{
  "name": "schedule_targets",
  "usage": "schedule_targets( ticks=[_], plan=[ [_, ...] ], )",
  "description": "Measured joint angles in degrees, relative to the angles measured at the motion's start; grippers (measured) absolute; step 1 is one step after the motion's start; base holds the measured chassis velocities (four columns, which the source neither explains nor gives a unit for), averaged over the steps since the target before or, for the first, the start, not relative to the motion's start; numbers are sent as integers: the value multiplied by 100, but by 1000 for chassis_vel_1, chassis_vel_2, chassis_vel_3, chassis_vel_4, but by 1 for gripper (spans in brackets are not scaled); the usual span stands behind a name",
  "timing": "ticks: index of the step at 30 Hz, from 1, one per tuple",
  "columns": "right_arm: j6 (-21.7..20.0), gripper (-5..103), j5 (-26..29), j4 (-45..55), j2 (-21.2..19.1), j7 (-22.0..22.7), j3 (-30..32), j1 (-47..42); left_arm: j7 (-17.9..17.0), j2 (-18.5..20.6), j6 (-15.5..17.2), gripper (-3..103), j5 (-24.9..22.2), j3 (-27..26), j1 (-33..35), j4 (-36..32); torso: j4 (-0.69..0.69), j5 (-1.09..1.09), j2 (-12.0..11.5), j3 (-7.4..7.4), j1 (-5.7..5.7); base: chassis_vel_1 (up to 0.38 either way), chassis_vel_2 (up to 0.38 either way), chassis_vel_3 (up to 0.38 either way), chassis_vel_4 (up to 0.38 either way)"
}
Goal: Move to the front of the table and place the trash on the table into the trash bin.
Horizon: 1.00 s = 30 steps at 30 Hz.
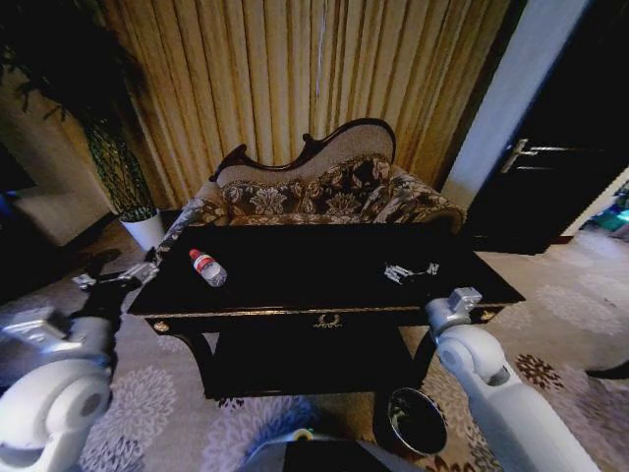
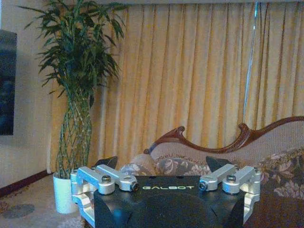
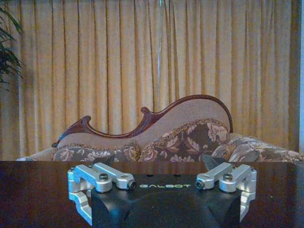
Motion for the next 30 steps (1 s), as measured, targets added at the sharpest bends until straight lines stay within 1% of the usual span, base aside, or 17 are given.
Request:
schedule_targets(
  ticks=[5, 7, 8, 11, 14, 17, 18, 19, 20, 22, 23, 25, 26, 27, 28, 29, 30],
  plan=[
    [0, 100, -7, -35, 20, 11, -35, 6, -84, 235, 66, 100, -10, 302, -372, 241, 0, 0, 0, 0, 1, 0, 0, 0, 0],
    [-1, 100, -19, -53, 21, 150, -85, 36, -167, 370, 109, 100, -77, 475, -621, 397, 0, 1, 0, 0, 0, 0, 0, 0, 0],
    [-1, 100, -19, -53, 21, 150, -85, 36, -167, 370, 109, 100, -77, 475, -621, 397, 0, 1, 0, 0, 0, 0, 0, 0, 0],
    [-15, 100, -16, -81, 37, 263, -128, 59, -479, 524, 197, 100, -318, 752, -947, 531, -1, 1, 0, 0, 0, 0, 0, 0, 0],
    [-28, 100, 7, -93, 41, 272, -142, 89, -529, 584, 242, 100, -408, 829, -1051, 581, -1, 1, 0, 0, 1, 0, 0, 0, 0],
    [-38, 100, 32, -105, 30, 274, -150, 119, -460, 602, 249, 100, -411, 828, -1051, 611, 0, 1, 0, 0, 0, 0, 0, 0, 0],
    [-42, 100, 47, -130, 12, 275, -165, 161, -247, 616, 249, 100, -411, 775, -1023, 639, 0, 1, 0, 0, 0, 0, 0, 0, 0],
    [-42, 100, 47, -130, 12, 275, -165, 161, -247, 616, 249, 100, -411, 775, -1023, 639, 0, 1, 0, 0, 0, 0, 0, 0, 0],
    [-44, 100, 60, -151, -1, 275, -182, 190, -92, 634, 251, 100, -412, 739, -1008, 657, 2, 1, 0, 0, 0, 0, 0, 0, 0],
    [-46, 100, 69, -166, -4, 275, -203, 213, -74, 667, 286, 100, -497, 759, -1037, 673, 2, 1, 0, 0, 0, 0, 0, 0, 0],
    [-47, 100, 72, -176, -1, 275, -218, 223, -173, 693, 357, 100, -623, 816, -1096, 680, 2, 1, 0, 0, 0, 0, 0, 0, 0],
    [-48, 100, 69, -190, 20, 275, -248, 224, -529, 796, 502, 100, -1036, 981, -1272, 683, -2, 0, 0, 0, 0, 0, 0, 0, 0],
    [-48, 100, 69, -190, 20, 275, -248, 224, -529, 796, 502, 100, -1036, 981, -1272, 683, -2, 0, 0, 0, 0, 0, 0, 0, 0],
    [-49, 100, 63, -193, 38, 273, -256, 206, -673, 902, 608, 100, -1235, 1045, -1389, 678, -1, 1, 0, 0, 1, 0, 0, 0, 0],
    [-50, 100, 57, -193, 48, 270, -257, 194, -772, 992, 674, 100, -1331, 1080, -1465, 674, -1, 1, 0, 0, 1, 0, 0, 0, 0],
    [-50, 100, 57, -193, 48, 270, -257, 194, -772, 992, 674, 100, -1331, 1080, -1465, 674, -1, 1, 0, 0, 1, 0, 0, 0, 0],
    [-50, 100, 52, -193, 59, 268, -259, 186, -900, 1073, 732, 100, -1472, 1112, -1544, 675, 0, 1, 0, 0, 0, 0, 0, 0, 0]
  ],
)
